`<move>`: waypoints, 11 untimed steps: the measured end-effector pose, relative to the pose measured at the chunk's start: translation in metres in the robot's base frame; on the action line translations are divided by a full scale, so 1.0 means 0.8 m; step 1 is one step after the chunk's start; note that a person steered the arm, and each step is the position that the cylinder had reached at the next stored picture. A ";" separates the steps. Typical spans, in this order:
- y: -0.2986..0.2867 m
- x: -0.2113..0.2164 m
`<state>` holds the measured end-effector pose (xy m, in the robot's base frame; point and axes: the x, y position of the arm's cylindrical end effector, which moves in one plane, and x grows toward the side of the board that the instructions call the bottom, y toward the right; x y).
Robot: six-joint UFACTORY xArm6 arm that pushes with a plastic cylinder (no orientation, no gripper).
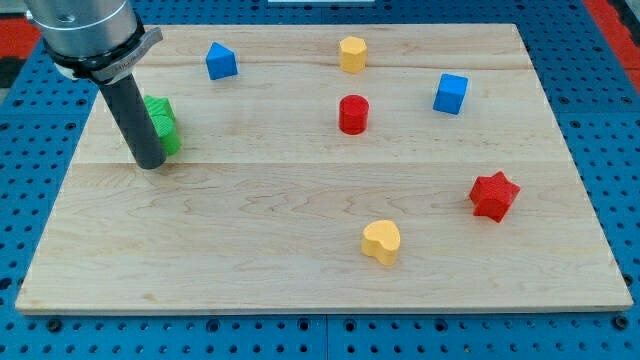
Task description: Move red circle towards center
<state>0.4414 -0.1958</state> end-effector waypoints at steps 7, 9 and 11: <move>0.325 -0.107; 0.284 -0.118; 0.272 -0.159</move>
